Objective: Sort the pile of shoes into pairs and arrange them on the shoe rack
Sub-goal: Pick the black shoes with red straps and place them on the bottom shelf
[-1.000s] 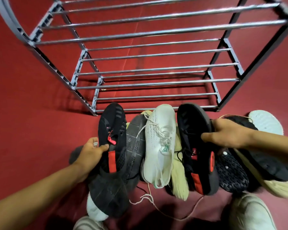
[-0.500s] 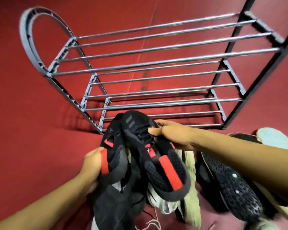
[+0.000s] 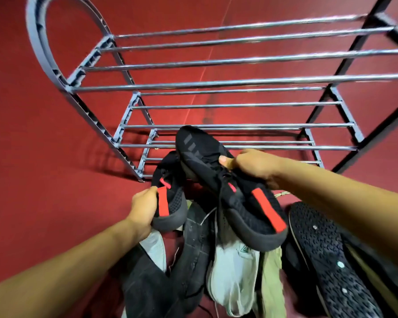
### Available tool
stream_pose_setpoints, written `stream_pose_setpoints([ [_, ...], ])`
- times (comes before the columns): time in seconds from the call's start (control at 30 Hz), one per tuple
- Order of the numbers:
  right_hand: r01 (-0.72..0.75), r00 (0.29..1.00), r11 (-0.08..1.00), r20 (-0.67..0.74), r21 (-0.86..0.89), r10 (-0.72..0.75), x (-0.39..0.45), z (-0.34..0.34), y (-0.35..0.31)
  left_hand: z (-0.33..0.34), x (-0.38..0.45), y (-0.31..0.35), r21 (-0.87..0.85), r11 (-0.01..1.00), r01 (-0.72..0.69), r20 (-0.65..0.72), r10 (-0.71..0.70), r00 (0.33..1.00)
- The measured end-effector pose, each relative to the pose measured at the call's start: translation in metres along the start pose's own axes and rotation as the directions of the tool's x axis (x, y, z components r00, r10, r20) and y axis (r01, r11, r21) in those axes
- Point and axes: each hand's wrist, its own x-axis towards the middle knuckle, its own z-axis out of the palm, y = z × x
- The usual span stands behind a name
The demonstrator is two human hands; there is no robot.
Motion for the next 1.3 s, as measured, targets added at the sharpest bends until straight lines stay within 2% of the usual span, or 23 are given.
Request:
stream_pose_setpoints([
  [0.1, 0.031, 0.996, 0.985, 0.091, -0.171, -0.015, 0.0, -0.013, -0.006, -0.003, 0.004, -0.004, 0.004, 1.0, 0.003, -0.035, -0.003, 0.999],
  [0.17, 0.014, 0.982, 0.917, 0.176, -0.4, 0.062, -0.003, -0.01, -0.007, -0.003, 0.005, -0.004, 0.007, 1.0, -0.007, -0.046, 0.007, 0.999],
  [0.2, -0.002, 0.977, 0.872, 0.186, -0.489, 0.106, -0.004, -0.005, -0.008, -0.005, 0.006, -0.003, 0.009, 1.0, -0.017, -0.041, 0.018, 0.999],
  [0.27, -0.043, 0.984, 0.833, 0.119, -0.552, 0.13, -0.011, 0.005, -0.012, -0.005, 0.008, 0.0, 0.034, 0.998, -0.047, -0.023, 0.048, 0.999],
  [0.37, -0.099, 0.993, 0.895, 0.018, -0.434, 0.119, -0.002, 0.027, -0.018, -0.003, 0.013, 0.014, 0.05, 0.996, -0.073, -0.007, 0.074, 0.997],
  [0.43, -0.126, 0.992, 0.984, -0.03, -0.124, 0.123, 0.022, 0.045, -0.01, -0.001, 0.022, 0.025, 0.077, 0.994, -0.08, -0.019, 0.081, 0.997],
  [0.5, -0.108, 0.976, 0.981, -0.171, 0.161, 0.136, 0.044, 0.056, -0.003, 0.002, 0.035, 0.038, 0.119, 0.988, -0.101, -0.01, 0.103, 0.995],
  [0.53, -0.09, 0.956, 0.973, -0.257, 0.211, 0.144, 0.055, 0.059, -0.001, 0.004, 0.041, 0.045, 0.144, 0.983, -0.114, 0.005, 0.114, 0.993],
  [0.63, -0.035, 0.892, 0.987, -0.44, 0.157, 0.101, 0.073, 0.061, -0.006, 0.01, 0.061, 0.063, 0.147, 0.98, -0.138, 0.051, 0.131, 0.99],
  [0.8, 0.066, 0.865, 0.948, -0.492, 0.312, 0.102, 0.095, 0.052, -0.007, 0.018, 0.101, 0.065, -0.038, 0.99, -0.135, 0.112, 0.139, 0.984],
  [0.87, -0.002, 0.876, 0.967, -0.467, 0.254, 0.124, 0.103, 0.052, 0.004, 0.022, 0.109, 0.059, -0.021, 0.981, -0.191, 0.106, 0.192, 0.976],
  [0.93, -0.103, 0.892, 0.984, -0.425, 0.147, 0.157, 0.101, 0.056, 0.006, 0.023, 0.114, 0.054, 0.138, 0.962, -0.235, 0.124, 0.219, 0.968],
  [0.97, -0.155, 0.906, 0.982, -0.382, 0.108, 0.185, 0.096, 0.06, 0.002, 0.02, 0.114, 0.05, 0.28, 0.924, -0.26, 0.142, 0.228, 0.963],
  [1.03, -0.241, 0.937, 0.97, -0.271, -0.037, 0.223, 0.085, 0.066, -0.006, 0.014, 0.115, 0.045, 0.597, 0.734, -0.323, 0.178, 0.272, 0.946],
  [1.1, -0.273, 0.959, 0.927, -0.148, -0.255, 0.242, 0.078, 0.073, -0.009, 0.01, 0.111, 0.043, 0.833, 0.44, -0.336, 0.217, 0.299, 0.929],
  [1.13, -0.256, 0.967, 0.894, -0.108, -0.367, 0.233, 0.073, 0.075, -0.009, 0.008, 0.107, 0.043, 0.904, 0.262, -0.337, 0.249, 0.318, 0.915],
  [1.2, -0.229, 0.973, 0.843, -0.105, -0.487, 0.204, 0.072, 0.08, -0.01, 0.003, 0.101, 0.044, 0.942, -0.119, -0.314, 0.335, 0.366, 0.868],
  [1.23, -0.22, 0.975, 0.834, -0.129, -0.506, 0.179, 0.074, 0.081, -0.01, -0.001, 0.099, 0.043, 0.919, -0.277, -0.282, 0.376, 0.39, 0.841],
  [1.3, -0.215, 0.975, 0.839, -0.166, -0.5, 0.151, 0.077, 0.08, -0.011, -0.006, 0.093, 0.047, 0.856, -0.476, -0.2, 0.419, 0.413, 0.809],
])
